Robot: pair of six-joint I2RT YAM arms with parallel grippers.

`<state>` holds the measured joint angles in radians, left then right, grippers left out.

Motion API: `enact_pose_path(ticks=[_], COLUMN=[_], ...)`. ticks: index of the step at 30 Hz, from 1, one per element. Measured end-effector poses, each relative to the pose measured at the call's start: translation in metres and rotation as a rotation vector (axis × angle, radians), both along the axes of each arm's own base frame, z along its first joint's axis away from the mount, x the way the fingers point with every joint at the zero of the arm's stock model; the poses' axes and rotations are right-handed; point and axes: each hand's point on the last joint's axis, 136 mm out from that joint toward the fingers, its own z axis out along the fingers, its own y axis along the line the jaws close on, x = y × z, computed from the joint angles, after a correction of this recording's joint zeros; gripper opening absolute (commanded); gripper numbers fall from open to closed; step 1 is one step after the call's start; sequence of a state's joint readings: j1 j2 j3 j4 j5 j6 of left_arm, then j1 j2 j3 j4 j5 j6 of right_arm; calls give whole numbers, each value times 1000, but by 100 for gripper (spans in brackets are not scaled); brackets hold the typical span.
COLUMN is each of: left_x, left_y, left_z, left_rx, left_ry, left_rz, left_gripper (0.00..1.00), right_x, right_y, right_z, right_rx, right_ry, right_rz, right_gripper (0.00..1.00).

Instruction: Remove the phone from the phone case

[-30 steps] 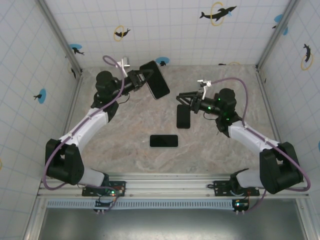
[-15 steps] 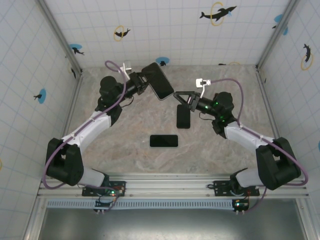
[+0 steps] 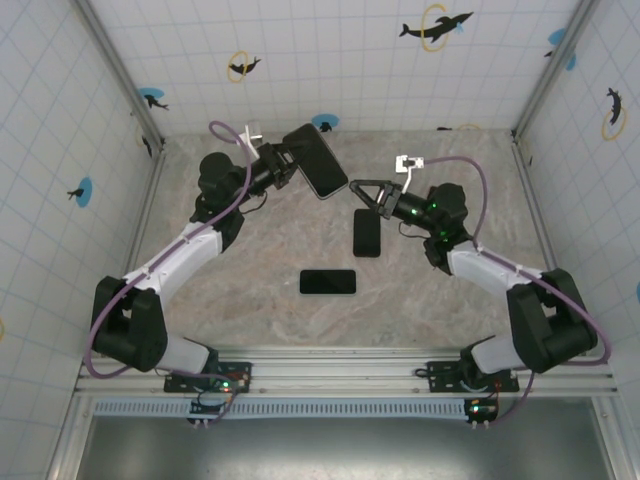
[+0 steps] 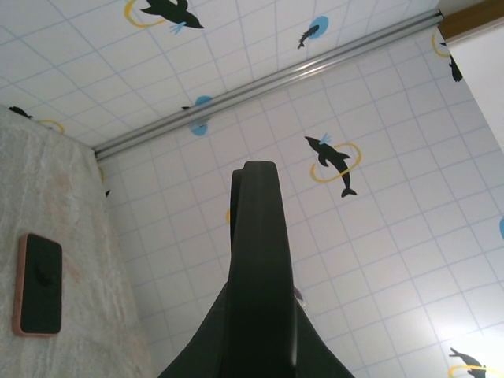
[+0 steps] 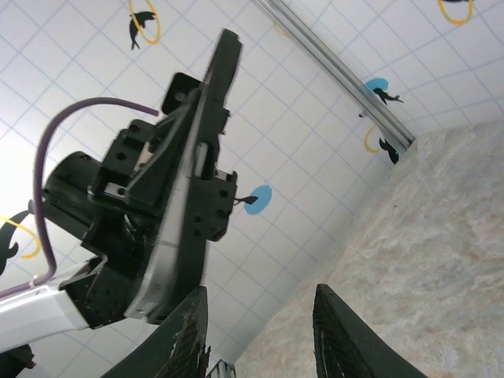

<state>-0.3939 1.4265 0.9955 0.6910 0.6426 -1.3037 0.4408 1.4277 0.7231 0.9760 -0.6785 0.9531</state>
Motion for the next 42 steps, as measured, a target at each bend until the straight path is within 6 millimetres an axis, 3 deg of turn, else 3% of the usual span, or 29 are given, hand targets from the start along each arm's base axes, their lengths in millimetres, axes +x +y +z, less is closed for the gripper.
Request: enact_pose_path(ticks=[4,16,42], left_x=[0,-1,-6], left_y=[0,-2,-4], left_z=[1,0,12], left_rx=[-4,13,-38], left_ry=[2,-18,-26], left_rz=[-2,-2,-22], left_gripper=[0,0,0], right_x=[2,1,0], right_y=[3,-7,12], right_z=[-4,16,14], right_rx=[3,52,66], right_ry=[17,-15,32], right_rz=[9,-6,55], right_gripper=[38,38,36])
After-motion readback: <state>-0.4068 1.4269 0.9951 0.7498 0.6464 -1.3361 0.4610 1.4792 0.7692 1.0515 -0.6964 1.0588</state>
